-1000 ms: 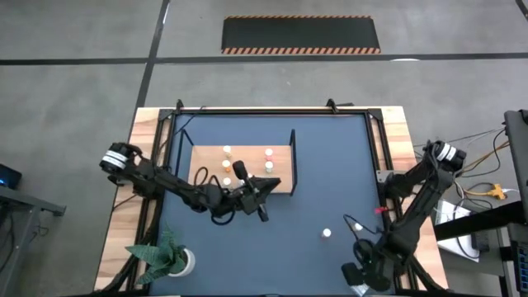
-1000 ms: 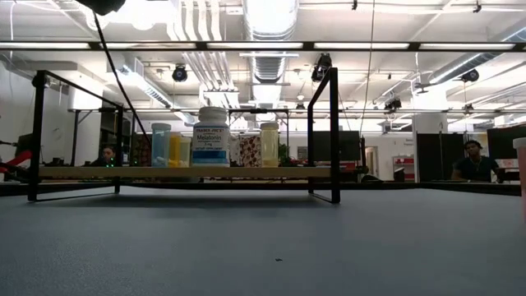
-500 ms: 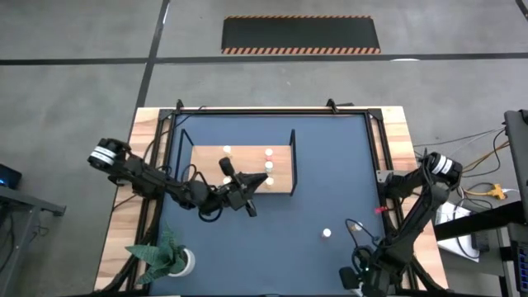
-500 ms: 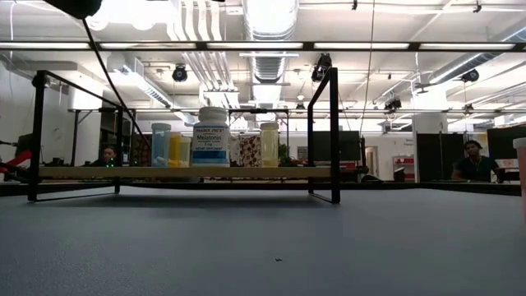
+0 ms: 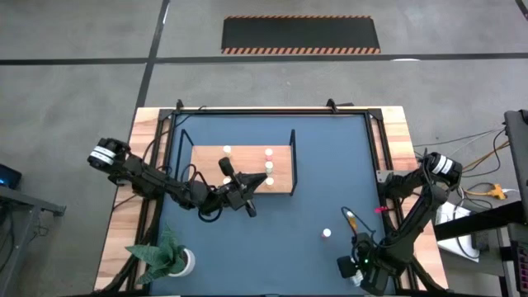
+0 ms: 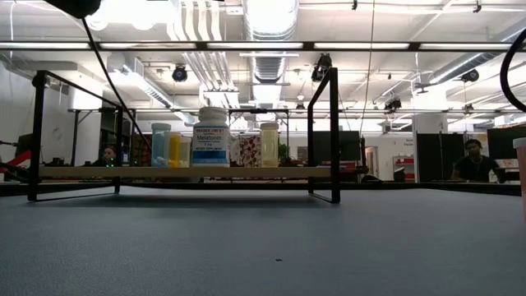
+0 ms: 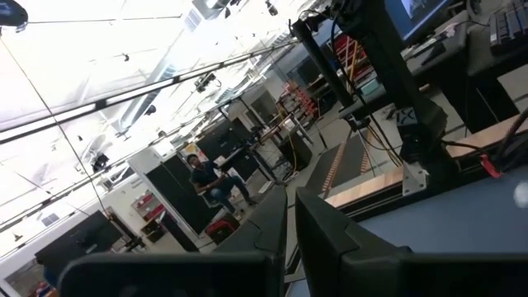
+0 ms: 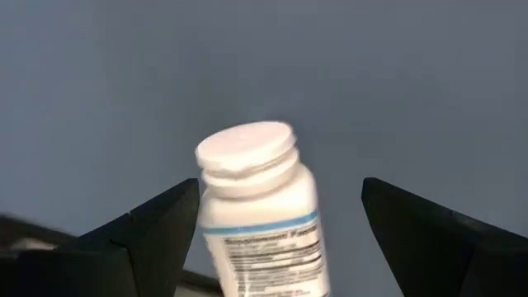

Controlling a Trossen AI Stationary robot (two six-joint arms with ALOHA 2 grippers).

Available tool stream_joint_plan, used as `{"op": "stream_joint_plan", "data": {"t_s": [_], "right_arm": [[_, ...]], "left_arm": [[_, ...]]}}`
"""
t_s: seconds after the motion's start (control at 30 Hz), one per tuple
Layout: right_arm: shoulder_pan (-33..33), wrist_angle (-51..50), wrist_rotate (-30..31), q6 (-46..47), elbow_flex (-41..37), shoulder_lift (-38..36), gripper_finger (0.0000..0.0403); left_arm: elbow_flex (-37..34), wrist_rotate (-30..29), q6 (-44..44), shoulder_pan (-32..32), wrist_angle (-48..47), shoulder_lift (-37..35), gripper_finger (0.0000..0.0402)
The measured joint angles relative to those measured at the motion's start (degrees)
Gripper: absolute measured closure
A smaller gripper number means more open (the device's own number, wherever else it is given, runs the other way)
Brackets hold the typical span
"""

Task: Pick and place medicine bottles onto shelf by color
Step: Put the white pill bottle on the shelf

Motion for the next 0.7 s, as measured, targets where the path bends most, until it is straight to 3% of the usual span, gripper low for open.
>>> {"op": "stream_joint_plan", "data": {"t_s": [0.13, 0.47, 0.7], "right_arm": [[0.0, 3.06, -3.44, -7.95, 0.01, 0.03, 0.0076], [0.02, 5.9, -0.14, -16.94, 0.03, 0.32, 0.0076], [0.13, 6.94, -0.64, -23.38, 0.11, 4.52, 0.0079]], "left_arm": [[0.0, -0.02, -0.04, -0.36, -0.14, 0.0, 0.0392], [-0.02, -0.04, 0.02, -0.43, -0.2, 0.02, 0.0392], [-0.02, -0.87, 0.09, -0.45, -0.29, 0.04, 0.0392]]}}
